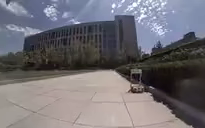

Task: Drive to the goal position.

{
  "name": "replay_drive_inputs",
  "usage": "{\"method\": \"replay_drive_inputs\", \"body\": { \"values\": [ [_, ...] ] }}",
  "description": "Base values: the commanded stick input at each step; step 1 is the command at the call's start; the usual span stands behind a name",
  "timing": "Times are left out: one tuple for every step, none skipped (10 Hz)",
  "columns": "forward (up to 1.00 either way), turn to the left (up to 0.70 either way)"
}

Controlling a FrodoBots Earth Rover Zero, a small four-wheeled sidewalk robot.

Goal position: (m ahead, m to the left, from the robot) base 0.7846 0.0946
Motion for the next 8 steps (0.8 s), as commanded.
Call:
{"method": "replay_drive_inputs", "body": {
  "values": [
    [0.7,0.0],
    [0.7,0.0],
    [0.7,0.0],
    [0.7,0.0],
    [0.7,0.0],
    [0.7,0.0],
    [0.7,0.0],
    [0.7,0.0]
  ]
}}
